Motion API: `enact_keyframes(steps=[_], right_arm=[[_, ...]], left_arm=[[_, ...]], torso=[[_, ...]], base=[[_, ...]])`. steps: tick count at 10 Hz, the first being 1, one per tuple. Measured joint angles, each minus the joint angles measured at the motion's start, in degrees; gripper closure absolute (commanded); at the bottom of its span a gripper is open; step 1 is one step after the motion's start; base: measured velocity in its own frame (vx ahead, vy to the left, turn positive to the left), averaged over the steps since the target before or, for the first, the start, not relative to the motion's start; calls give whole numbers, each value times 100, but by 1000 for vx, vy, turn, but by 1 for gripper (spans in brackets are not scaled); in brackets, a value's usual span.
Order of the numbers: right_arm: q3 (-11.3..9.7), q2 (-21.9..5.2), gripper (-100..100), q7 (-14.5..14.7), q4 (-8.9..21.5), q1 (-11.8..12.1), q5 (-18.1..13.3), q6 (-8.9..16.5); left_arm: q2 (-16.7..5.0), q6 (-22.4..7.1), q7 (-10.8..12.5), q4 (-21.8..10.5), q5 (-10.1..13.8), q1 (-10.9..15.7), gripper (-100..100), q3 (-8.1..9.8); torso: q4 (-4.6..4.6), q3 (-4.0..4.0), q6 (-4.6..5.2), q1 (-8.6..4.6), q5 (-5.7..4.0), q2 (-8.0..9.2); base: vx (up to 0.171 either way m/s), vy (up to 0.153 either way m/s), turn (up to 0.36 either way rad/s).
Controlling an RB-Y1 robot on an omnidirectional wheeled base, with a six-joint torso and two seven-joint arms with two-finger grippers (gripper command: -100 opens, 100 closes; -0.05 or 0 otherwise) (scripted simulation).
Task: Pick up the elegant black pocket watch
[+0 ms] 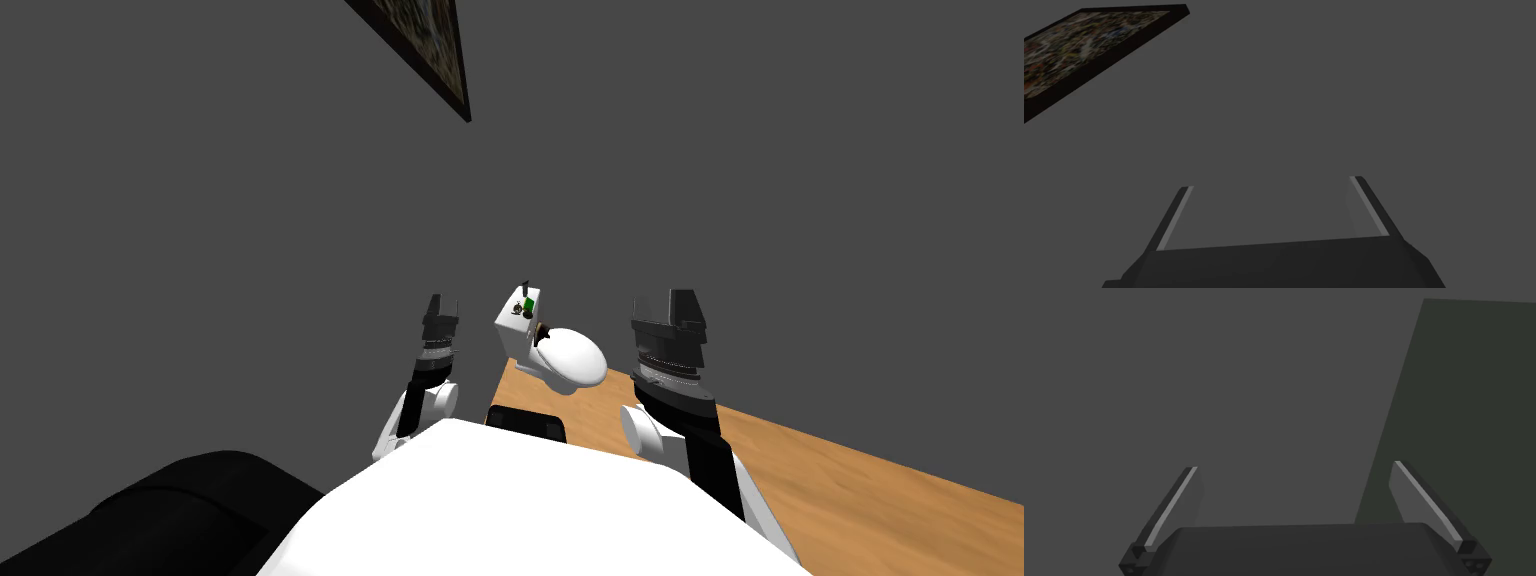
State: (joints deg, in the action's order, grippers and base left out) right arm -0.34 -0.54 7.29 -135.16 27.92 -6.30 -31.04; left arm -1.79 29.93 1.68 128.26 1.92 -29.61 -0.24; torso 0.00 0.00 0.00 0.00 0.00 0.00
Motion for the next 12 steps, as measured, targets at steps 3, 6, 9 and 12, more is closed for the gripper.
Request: enact_keyframes(steps=[3, 6, 9, 12], right_arm=[[0, 1, 0, 0, 0, 0, 0, 0], [-1, 1, 0, 0, 0, 0, 0, 0], [-1, 1, 0, 0, 0, 0, 0, 0], [-1, 1, 0, 0, 0, 0, 0, 0]], left_arm=[[-343, -207, 56, -222, 66, 292, -100, -38], [-625, -525, 145, -618, 170, 753, -100, -75], [-768, -790, 199, -956, 239, 1140, -100, -144], [-963, -1149, 303, -1293, 358, 1611, -100, -144]], torso=[[1, 3, 0, -19, -4, 5], [1, 2, 0, -31, -7, 4], [1, 2, 0, -25, -5, 4], [1, 5, 0, -26, -6, 9]], base=[[-17, -55, 32], [-18, -71, 31], [-17, -57, 29], [-27, -64, 34]])
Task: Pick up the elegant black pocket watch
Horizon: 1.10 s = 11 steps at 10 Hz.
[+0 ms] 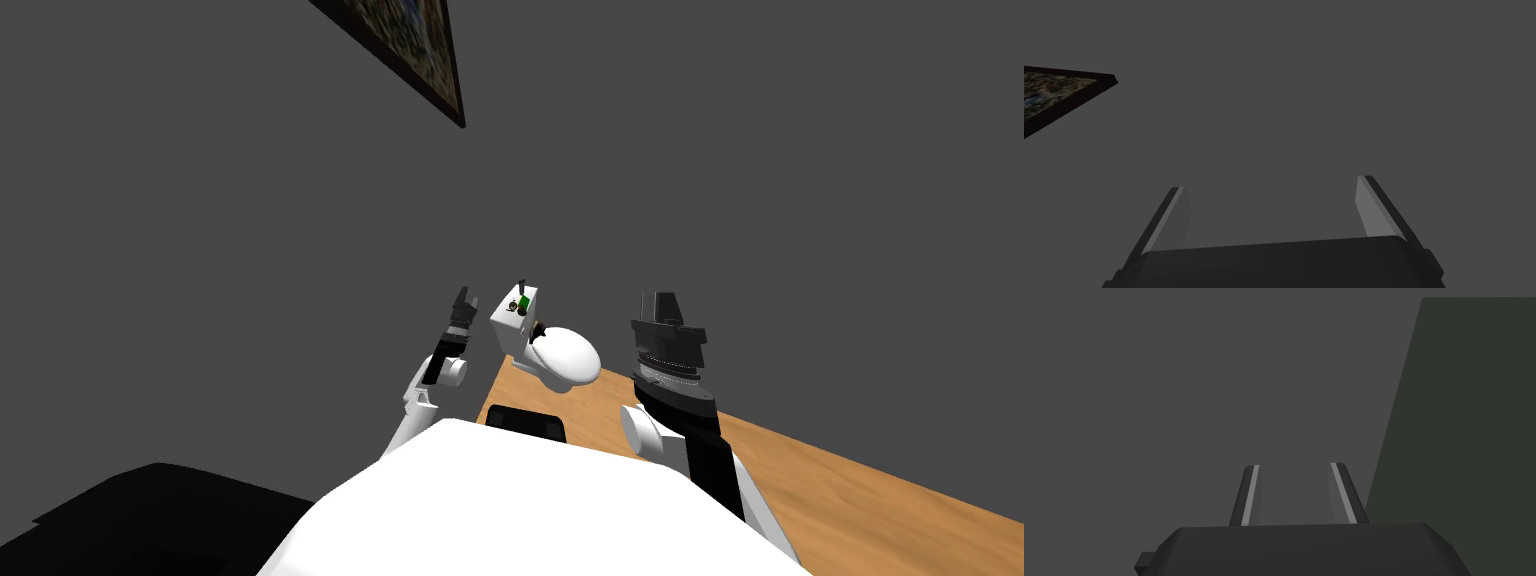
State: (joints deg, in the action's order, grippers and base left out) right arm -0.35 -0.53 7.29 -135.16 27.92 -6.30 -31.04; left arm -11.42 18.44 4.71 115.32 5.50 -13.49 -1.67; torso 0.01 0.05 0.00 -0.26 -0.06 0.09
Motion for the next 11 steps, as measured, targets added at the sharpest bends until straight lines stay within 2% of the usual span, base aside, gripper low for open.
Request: enact_keyframes(steps=[3, 5, 8, 11], right_arm=[[0, 0, 0, 0, 0, 0, 0, 0], [0, 0, 0, 0, 0, 0, 0, 0], [0, 0, 0, 0, 0, 0, 0, 0], [0, 0, 0, 0, 0, 0, 0, 0]], left_arm=[[-110, -199, 63, -399, 68, 421, -100, -41], [-206, -466, 116, -753, 138, 809, -100, -77], [-349, -782, 208, -1058, 224, 1197, -100, -92], [-447, -1154, 269, -1597, 294, 1743, -100, -138]], torso=[[-1, -4, 0, 7, 1, -8], [-1, -3, 0, -7, -1, -7], [0, -1, 0, 5, 0, -3], [-1, -3, 0, -1, -1, -5]], base=[[-13, -57, 27], [-24, -83, 41], [-22, -60, 25], [-21, -73, 35]])
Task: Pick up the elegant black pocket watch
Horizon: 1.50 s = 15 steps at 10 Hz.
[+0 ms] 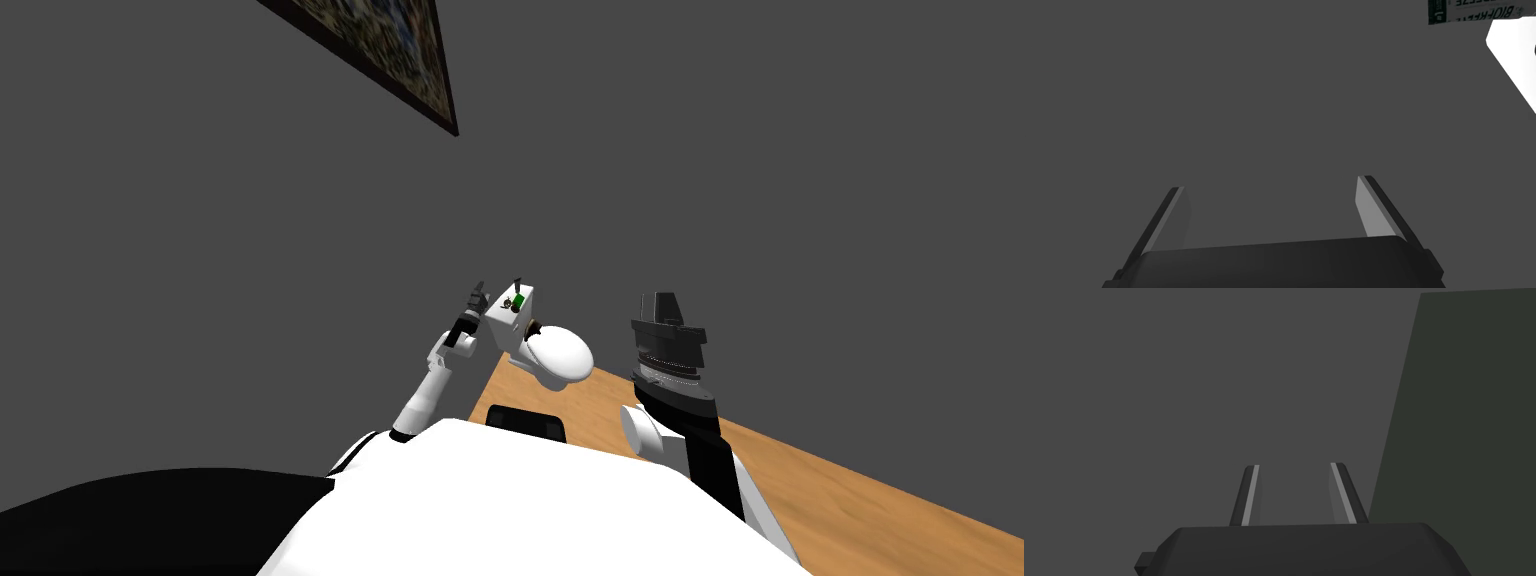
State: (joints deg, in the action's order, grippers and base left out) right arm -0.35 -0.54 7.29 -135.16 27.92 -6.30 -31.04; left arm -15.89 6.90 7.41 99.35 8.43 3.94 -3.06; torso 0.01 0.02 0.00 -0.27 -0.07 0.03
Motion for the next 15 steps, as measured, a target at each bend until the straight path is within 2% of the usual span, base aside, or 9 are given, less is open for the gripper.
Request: enact_keyframes(steps=[1, 4, 6, 15], right_arm=[[0, 0, 0, 0, 0, 0, 0, 0], [0, 0, 0, 0, 0, 0, 0, 0], [0, 0, 0, 0, 0, 0, 0, 0], [0, 0, 0, 0, 0, 0, 0, 0]], left_arm=[[-83, -137, 45, -197, 44, 199, -100, 5], [-123, -482, 79, -518, 72, 551, -100, -18], [-174, -660, 114, -885, 99, 857, -100, -29], [-319, -1816, 222, -2367, 141, 2206, -100, -10]], torso=[[0, 0, -1, 3, 1, -1], [-1, -2, -2, 10, 2, -3], [-1, -1, -1, 10, 2, -2], [-2, -4, -2, 13, 3, -6]], base=[[-14, -47, 17], [-12, -52, 27], [-15, -50, 25], [-6, -42, 22]])
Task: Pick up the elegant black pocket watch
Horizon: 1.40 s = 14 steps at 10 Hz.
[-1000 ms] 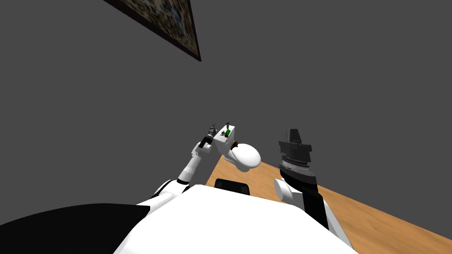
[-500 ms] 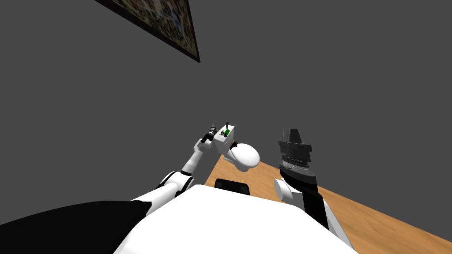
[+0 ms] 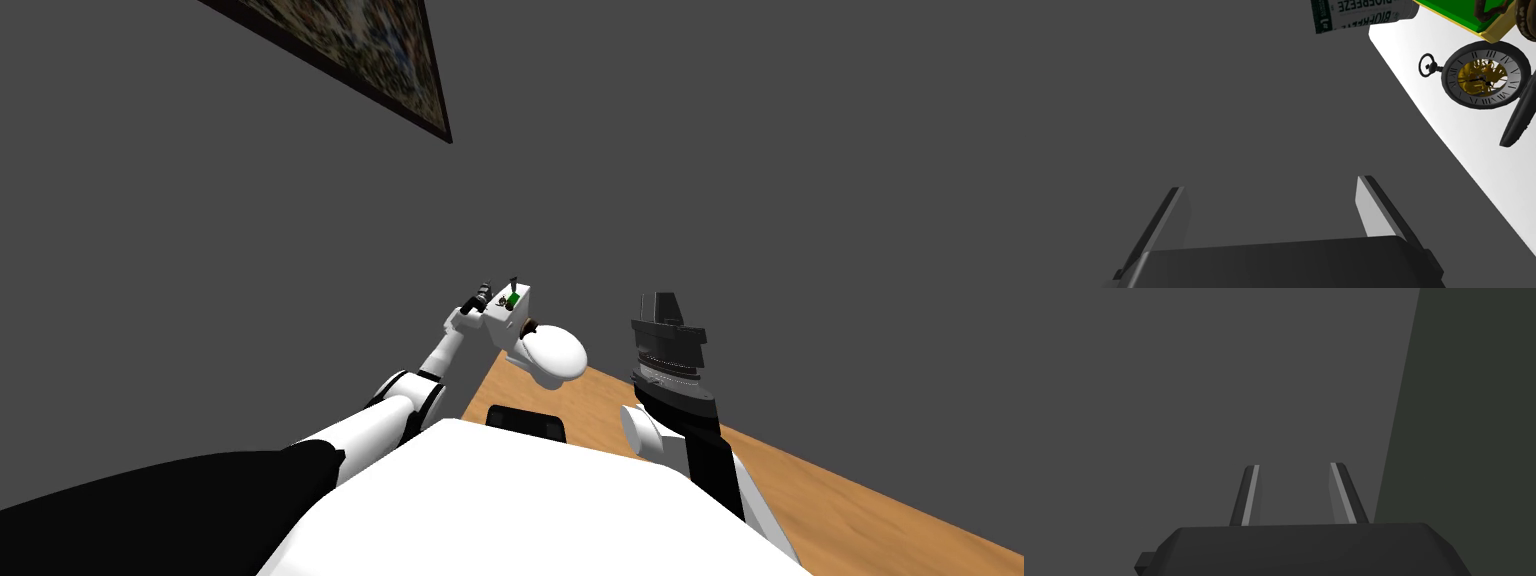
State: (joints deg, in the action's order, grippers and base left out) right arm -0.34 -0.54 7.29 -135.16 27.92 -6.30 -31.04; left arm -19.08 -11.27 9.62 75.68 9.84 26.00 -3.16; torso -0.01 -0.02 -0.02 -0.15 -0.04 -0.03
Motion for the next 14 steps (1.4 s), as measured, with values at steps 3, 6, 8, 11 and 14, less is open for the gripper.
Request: enact_keyframes(steps=[3, 6, 8, 11, 14], right_arm=[[0, 0, 0, 0, 0, 0, 0, 0], [0, 0, 0, 0, 0, 0, 0, 0], [0, 0, 0, 0, 0, 0, 0, 0], [0, 0, 0, 0, 0, 0, 0, 0], [0, 0, 0, 0, 0, 0, 0, 0]], left_arm=[[15, -362, 9, -526, -37, 381, -100, 26], [-31, -790, 32, -1021, -23, 813, -100, 33], [6, -1050, 33, -1356, -73, 1056, -100, 60], [5, -1384, 30, -1834, -75, 1334, -100, 73], [42, -1596, 27, -2298, -107, 1631, -100, 92]], torso=[[0, 0, 0, 1, 0, 1], [-1, -2, 0, 2, 0, -3], [-1, -2, 0, 1, 0, -4], [-2, -2, -1, 7, 2, -2], [-2, -2, -1, 7, 2, -3]], base=[[-3, -42, 19], [6, -34, 17], [8, -34, 15], [5, -22, 10], [9, -27, 14]])
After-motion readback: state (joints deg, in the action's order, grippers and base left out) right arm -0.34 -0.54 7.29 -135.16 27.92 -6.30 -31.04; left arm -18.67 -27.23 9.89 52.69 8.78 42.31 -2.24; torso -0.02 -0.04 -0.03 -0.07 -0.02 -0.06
